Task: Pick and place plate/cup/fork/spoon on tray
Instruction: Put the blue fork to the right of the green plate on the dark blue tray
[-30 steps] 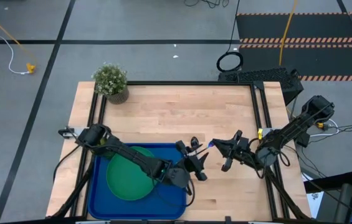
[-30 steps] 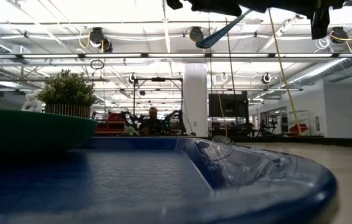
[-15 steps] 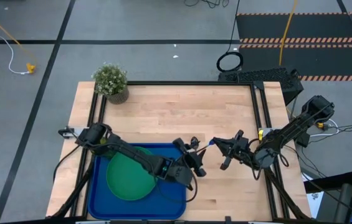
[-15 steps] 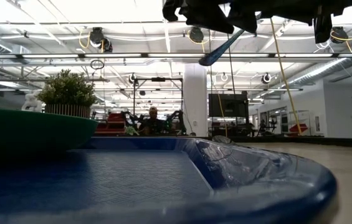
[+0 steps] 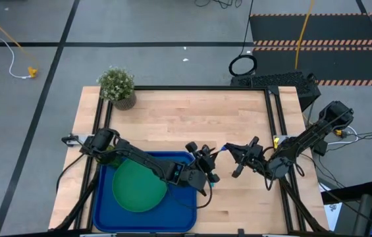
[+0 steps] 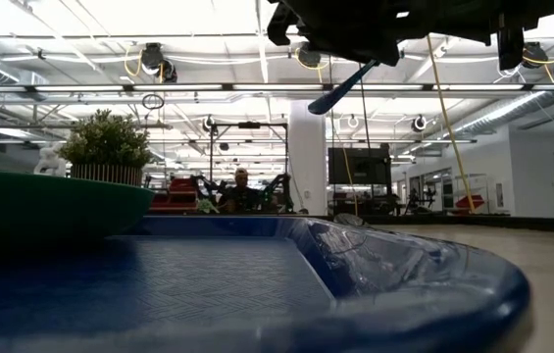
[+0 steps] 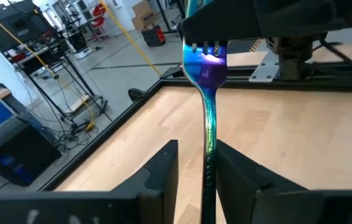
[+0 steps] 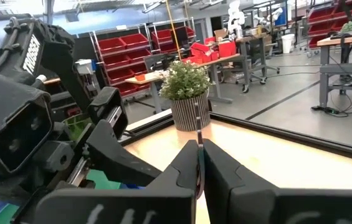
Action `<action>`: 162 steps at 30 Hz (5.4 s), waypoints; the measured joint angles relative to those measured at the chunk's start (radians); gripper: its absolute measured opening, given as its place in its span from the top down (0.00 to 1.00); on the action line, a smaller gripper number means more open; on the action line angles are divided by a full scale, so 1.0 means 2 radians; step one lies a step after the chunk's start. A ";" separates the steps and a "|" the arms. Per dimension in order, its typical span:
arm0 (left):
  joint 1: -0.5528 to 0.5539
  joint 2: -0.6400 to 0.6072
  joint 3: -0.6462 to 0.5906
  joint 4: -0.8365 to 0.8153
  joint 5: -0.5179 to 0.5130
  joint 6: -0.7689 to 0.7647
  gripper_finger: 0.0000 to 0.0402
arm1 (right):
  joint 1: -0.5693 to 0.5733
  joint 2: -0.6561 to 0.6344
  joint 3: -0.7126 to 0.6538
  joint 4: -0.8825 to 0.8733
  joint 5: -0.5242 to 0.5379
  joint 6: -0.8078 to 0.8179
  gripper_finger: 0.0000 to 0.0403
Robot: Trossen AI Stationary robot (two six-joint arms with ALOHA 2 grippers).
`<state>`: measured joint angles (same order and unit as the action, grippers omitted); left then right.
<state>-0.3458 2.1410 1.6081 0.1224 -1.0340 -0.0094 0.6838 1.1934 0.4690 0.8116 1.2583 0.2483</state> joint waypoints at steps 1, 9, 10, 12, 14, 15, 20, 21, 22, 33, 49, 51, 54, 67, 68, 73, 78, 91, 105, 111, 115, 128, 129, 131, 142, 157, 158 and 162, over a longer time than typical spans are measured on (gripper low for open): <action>0.001 0.000 0.000 0.000 0.000 0.002 0.76 | 0.000 0.000 0.000 0.000 0.000 0.001 1.00; 0.010 0.000 0.000 0.024 0.013 0.026 0.77 | 0.000 0.000 0.000 -0.001 0.001 0.001 1.00; 0.011 0.000 0.000 0.024 0.014 0.025 0.77 | -0.001 0.000 0.000 -0.001 0.001 0.000 1.00; 0.011 0.000 0.000 0.027 0.014 0.025 0.77 | -0.001 0.000 0.000 -0.001 0.000 0.000 1.00; 0.010 0.000 0.000 0.030 0.013 0.016 0.77 | -0.001 0.000 0.000 -0.001 -0.001 -0.001 1.00; 0.009 0.000 0.000 0.031 0.010 0.007 0.77 | -0.001 0.000 0.000 -0.001 -0.001 -0.001 1.00; 0.004 0.000 0.000 0.031 -0.005 -0.008 0.78 | -0.001 0.000 0.000 0.000 -0.006 -0.002 1.00; 0.002 0.000 0.000 0.031 -0.006 -0.008 0.80 | -0.001 0.000 0.000 0.000 -0.006 -0.002 1.00; 0.001 0.000 0.000 0.031 -0.006 -0.008 0.83 | -0.001 0.000 0.000 0.000 -0.006 -0.002 1.00; -0.012 0.001 0.000 0.032 -0.008 -0.016 0.97 | -0.006 0.000 0.000 0.027 -0.052 -0.048 0.97; -0.068 -0.032 0.000 -0.160 0.013 -0.344 0.97 | 0.025 -0.005 0.000 0.105 -0.056 -0.214 0.60; -0.078 -0.032 0.000 -0.188 0.025 -0.394 0.97 | 0.030 -0.005 0.000 0.116 -0.056 -0.244 0.57; -0.089 -0.032 0.000 -0.226 0.047 -0.465 0.97 | 0.040 -0.005 0.000 0.139 -0.056 -0.283 0.55; -0.117 -0.028 0.000 -0.412 0.160 -0.769 0.97 | 0.071 -0.005 0.000 0.206 -0.054 -0.443 0.55; -0.117 -0.025 0.000 -0.414 0.168 -0.781 0.97 | 0.072 -0.005 0.000 0.206 -0.054 -0.444 0.55; -0.113 -0.024 0.000 -0.431 0.192 -0.836 0.97 | 0.073 -0.005 0.000 0.206 -0.054 -0.445 0.55; -0.108 -0.024 0.000 -0.460 0.258 -0.889 0.96 | 0.073 -0.005 0.000 0.206 -0.054 -0.445 0.55; -0.105 -0.016 -0.001 -0.500 0.368 -1.022 0.96 | 0.071 -0.005 0.000 0.216 -0.070 -0.548 0.55; -0.101 0.009 0.000 -0.478 0.400 -1.078 0.95 | 0.071 -0.005 0.000 0.253 -0.072 -0.660 0.55; -0.101 0.014 0.000 -0.463 0.406 -1.074 0.95 | 0.071 -0.005 0.000 0.254 -0.080 -0.666 0.55; -0.101 0.014 0.000 -0.464 0.408 -1.075 0.95 | 0.071 -0.005 0.000 0.254 -0.080 -0.667 0.55; -0.101 0.014 0.000 -0.467 0.408 -1.075 0.95 | 0.071 -0.005 0.000 0.254 -0.080 -0.667 0.55; -0.101 0.014 0.000 -0.467 0.408 -1.074 0.95 | 0.071 -0.005 0.000 0.254 -0.080 -0.667 0.55; -0.101 0.014 0.000 -0.467 0.408 -1.074 0.95 | 0.071 -0.005 0.000 0.254 -0.080 -0.667 0.55; -0.101 0.014 0.000 -0.471 0.403 -1.071 0.94 | 0.071 -0.005 0.000 0.252 -0.080 -0.662 0.55; -0.082 0.014 0.000 -0.493 0.399 -1.058 0.69 | 0.072 -0.005 0.000 0.248 -0.080 -0.654 0.55; -0.080 0.014 0.000 -0.493 0.399 -1.052 0.69 | 0.072 -0.005 0.000 0.248 -0.080 -0.654 0.55; -0.072 0.012 0.000 -0.494 0.396 -1.030 0.69 | 0.072 -0.005 0.000 0.247 -0.080 -0.654 0.55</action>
<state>-0.4897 2.1654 1.6077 -0.8663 -0.2413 -2.0701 0.8272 1.1828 0.4690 1.3059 1.0988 -1.0599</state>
